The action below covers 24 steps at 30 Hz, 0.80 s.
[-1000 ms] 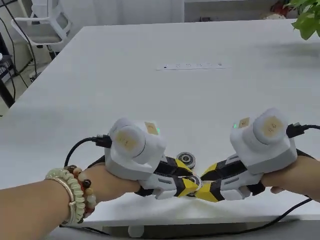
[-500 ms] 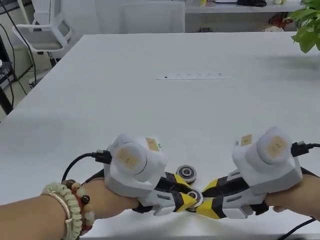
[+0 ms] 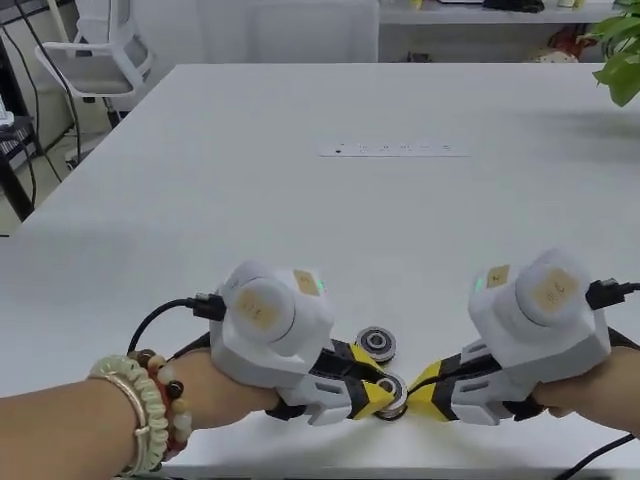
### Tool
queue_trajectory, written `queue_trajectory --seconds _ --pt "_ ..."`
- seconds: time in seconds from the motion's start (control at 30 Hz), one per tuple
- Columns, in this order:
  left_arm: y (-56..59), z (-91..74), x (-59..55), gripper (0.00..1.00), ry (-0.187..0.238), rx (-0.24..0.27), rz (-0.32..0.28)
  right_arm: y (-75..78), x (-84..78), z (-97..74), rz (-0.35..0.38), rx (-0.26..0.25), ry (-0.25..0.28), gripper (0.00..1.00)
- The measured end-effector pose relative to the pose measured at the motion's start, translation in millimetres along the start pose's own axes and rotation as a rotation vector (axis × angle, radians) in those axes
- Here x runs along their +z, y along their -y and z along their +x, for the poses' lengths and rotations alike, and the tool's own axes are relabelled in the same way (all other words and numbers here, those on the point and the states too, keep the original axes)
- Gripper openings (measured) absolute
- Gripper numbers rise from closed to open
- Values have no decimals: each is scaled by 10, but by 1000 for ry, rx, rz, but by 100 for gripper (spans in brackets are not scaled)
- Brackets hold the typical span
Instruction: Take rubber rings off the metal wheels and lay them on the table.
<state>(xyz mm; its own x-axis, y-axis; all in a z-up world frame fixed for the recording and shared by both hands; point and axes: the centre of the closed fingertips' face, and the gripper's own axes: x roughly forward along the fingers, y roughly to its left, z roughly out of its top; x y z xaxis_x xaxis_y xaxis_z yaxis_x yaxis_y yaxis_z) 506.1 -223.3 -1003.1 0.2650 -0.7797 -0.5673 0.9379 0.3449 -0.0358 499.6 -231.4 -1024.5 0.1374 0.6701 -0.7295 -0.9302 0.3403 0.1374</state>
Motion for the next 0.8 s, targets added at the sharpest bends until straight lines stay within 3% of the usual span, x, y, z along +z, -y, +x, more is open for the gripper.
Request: queue_trajectory --seconds 0.37,0.8 --pt "5 -7 -1 13 3 3 2 34 2 -58 169 25 23 0" --pt "4 -4 0 13 8 4 -4 31 75 -99 282 55 70 0"
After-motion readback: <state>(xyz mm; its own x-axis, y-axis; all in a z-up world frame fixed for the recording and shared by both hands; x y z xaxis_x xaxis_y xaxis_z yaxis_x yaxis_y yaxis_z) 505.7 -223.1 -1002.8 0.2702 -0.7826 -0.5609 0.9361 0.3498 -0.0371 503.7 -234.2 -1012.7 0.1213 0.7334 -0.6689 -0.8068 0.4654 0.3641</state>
